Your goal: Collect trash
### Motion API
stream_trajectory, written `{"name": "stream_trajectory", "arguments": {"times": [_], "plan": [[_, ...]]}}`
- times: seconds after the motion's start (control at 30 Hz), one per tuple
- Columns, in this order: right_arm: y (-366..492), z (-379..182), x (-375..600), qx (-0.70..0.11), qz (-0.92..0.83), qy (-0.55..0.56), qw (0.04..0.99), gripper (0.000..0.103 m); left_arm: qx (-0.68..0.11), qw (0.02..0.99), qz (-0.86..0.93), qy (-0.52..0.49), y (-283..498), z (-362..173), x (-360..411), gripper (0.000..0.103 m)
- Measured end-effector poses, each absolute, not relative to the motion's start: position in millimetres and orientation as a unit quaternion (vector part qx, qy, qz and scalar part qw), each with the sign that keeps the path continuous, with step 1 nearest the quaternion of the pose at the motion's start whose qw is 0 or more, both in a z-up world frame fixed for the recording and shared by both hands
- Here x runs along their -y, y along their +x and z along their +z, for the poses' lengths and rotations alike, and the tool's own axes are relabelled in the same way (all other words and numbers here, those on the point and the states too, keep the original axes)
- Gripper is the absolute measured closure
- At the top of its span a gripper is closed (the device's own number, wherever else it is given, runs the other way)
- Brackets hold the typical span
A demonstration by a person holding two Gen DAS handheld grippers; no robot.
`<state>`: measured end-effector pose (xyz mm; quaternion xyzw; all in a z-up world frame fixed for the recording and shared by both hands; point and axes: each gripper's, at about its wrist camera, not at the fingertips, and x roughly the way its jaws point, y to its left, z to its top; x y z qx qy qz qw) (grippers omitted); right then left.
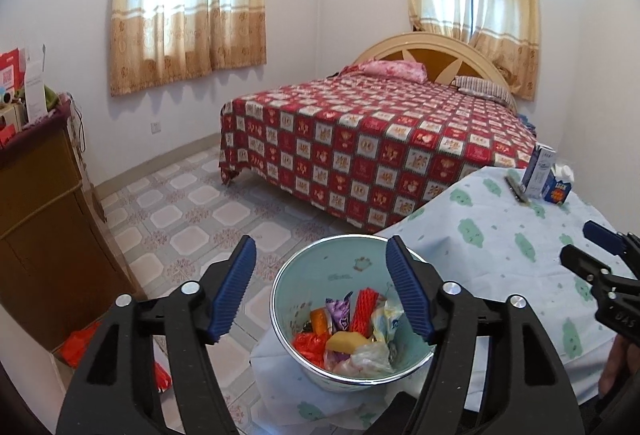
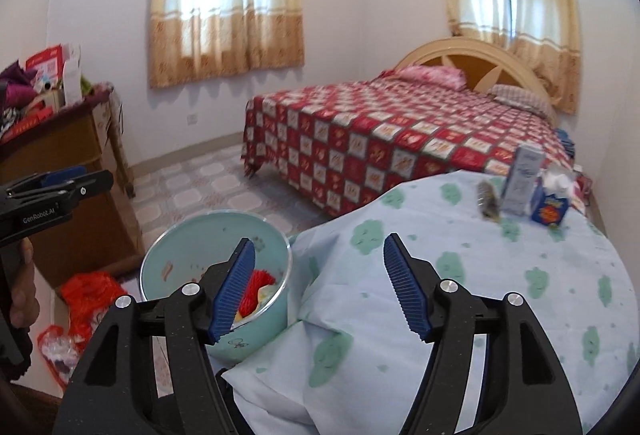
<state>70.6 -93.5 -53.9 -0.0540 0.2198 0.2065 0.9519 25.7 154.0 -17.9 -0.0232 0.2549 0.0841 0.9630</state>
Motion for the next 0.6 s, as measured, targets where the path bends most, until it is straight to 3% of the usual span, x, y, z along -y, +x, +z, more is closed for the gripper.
{"name": "stream_trajectory", "arguments": {"times": [0.27, 0.6], "plan": [[61, -42, 109, -0.203, 0.195, -0.045, 0.959, 0.034, -0.244, 0.966, 0.082, -0.012, 20, -11, -144, 0.026], [53, -37, 113, -0.198, 0.191, -0.043, 0.961, 0.033, -0.246, 0.966, 0.075, -0.013, 18, -13, -143, 0.025]]}}
